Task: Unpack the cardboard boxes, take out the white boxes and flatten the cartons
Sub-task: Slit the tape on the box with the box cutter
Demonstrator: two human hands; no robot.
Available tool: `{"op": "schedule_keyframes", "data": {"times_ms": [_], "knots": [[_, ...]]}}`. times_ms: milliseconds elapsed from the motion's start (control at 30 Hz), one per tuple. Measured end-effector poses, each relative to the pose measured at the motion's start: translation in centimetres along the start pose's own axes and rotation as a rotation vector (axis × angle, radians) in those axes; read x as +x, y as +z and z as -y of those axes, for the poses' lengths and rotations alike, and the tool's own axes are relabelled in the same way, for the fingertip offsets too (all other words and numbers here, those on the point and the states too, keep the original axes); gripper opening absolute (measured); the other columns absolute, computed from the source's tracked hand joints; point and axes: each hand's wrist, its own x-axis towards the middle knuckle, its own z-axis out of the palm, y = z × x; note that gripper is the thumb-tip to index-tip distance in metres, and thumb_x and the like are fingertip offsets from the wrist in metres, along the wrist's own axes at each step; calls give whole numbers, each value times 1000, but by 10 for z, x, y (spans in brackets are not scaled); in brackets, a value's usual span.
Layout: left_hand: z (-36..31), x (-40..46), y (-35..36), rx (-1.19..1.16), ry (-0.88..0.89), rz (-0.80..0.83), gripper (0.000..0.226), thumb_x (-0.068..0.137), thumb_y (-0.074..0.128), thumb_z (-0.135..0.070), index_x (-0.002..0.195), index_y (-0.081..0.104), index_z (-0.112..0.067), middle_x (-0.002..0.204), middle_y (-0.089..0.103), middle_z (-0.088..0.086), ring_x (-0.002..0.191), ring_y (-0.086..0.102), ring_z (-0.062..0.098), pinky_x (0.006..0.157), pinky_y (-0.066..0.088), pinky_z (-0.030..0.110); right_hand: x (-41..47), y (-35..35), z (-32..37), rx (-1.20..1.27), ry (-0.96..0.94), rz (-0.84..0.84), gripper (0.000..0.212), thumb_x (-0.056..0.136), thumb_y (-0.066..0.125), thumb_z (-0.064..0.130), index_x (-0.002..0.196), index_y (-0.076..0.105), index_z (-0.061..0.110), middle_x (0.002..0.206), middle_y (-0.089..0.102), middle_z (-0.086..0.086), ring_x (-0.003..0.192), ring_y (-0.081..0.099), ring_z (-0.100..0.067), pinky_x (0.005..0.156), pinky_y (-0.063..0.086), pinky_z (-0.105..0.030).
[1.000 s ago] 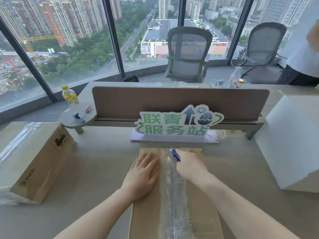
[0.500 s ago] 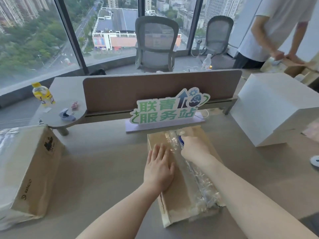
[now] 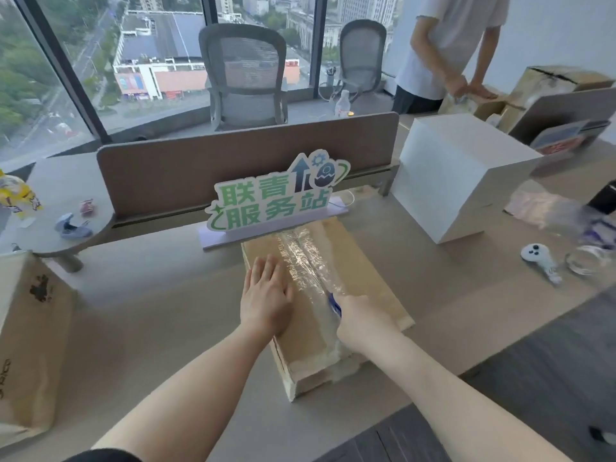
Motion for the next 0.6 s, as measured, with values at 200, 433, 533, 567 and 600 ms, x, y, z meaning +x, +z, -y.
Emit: {"op": "schedule_keyframes", "data": {"times_ms": [200,433,533,567,600], "knots": [[-1,0,1,48,4,-9,55,99,32,-34,152,28,-23,164,14,-2,152,-1,19,124,2,40,-44,10,-25,3,-6,25,21,84,39,2,96,39,19,82,42,0,79,45,-28,57,33,-30],[1,2,4,77,11,-16,55,99,29,-35,152,30,-20,164,16,-2,152,1,20,124,3,39,-70,25,-45,33,-13,15,46,88,39,1,131,43,18,80,47,2,82,51,-28,60,41,-33],[4,3,7,101,8,-17,55,99,28,-36,152,31,-20,164,17,-2,151,2,20,124,3,39,-81,31,-51,47,-1,27,65,88,40,4,149,29,24,105,62,-6,90,58,-29,65,47,-33],[4,4,7,108,10,-15,55,99,28,-37,151,31,-20,164,17,-2,151,2,20,124,4,39,-84,33,-53,53,8,36,68,88,40,4,151,25,25,112,63,-7,93,58,-28,67,47,-32],[4,4,8,116,13,-12,55,99,27,-37,151,31,-20,163,17,-2,151,3,20,124,4,40,-88,35,-55,62,16,47,69,89,40,4,153,24,26,117,62,-7,95,58,-28,68,46,-32]]}}
